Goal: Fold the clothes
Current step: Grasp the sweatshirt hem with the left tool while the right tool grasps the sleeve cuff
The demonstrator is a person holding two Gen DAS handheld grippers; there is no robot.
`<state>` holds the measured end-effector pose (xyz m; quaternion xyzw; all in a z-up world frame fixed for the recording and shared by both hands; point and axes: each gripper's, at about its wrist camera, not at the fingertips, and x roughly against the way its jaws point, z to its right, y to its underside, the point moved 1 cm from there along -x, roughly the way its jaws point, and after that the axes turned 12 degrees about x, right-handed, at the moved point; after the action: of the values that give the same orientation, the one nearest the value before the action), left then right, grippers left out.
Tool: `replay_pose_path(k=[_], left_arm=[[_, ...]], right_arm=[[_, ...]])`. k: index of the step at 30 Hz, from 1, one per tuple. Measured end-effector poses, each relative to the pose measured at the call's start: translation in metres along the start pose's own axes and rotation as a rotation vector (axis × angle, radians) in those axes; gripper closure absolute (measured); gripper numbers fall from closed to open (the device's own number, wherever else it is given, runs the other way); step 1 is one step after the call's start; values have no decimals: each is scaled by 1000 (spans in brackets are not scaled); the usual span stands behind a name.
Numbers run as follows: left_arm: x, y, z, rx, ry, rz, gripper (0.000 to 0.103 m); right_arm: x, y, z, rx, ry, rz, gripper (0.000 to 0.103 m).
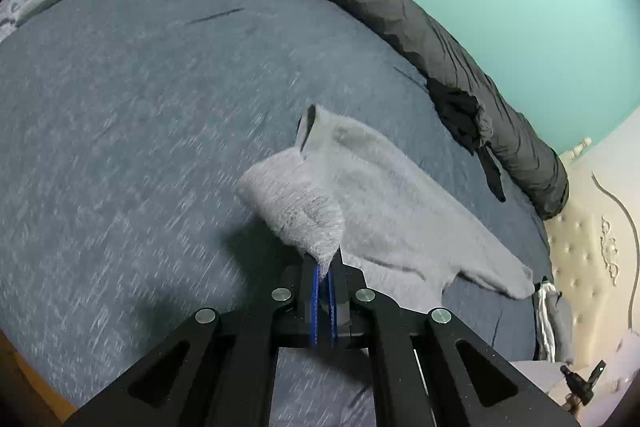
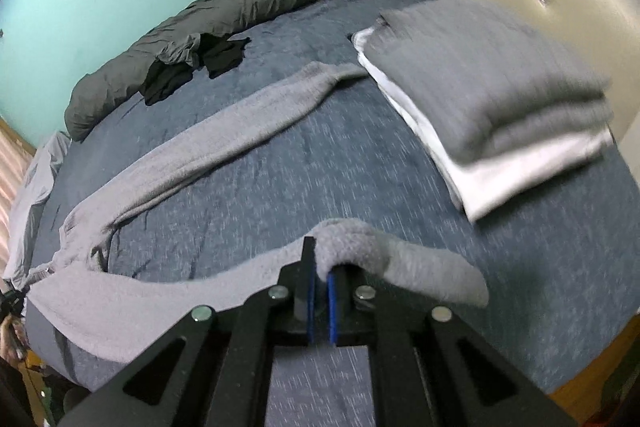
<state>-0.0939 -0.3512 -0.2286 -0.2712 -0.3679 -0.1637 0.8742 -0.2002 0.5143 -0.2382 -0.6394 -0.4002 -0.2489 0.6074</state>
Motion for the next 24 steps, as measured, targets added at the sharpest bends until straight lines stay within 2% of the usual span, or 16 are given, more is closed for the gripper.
replay_pose_path(k=[6,12,16,24], left_arm=[[-20,-38,32,-6,-28,1,100],[-62,-66,56,-13,-62,-19,100],[-90,-84,72,-17,-85,-34,100],[-148,-122,93,-41,-135,-61,100]], right_arm=[[-19,-62,-5,20,27,-27,99],[-45,-119,4,14,49,-66,99],[-83,-150,4,9,63,-132,99],[-152,-206,2,27,108,-209,99]])
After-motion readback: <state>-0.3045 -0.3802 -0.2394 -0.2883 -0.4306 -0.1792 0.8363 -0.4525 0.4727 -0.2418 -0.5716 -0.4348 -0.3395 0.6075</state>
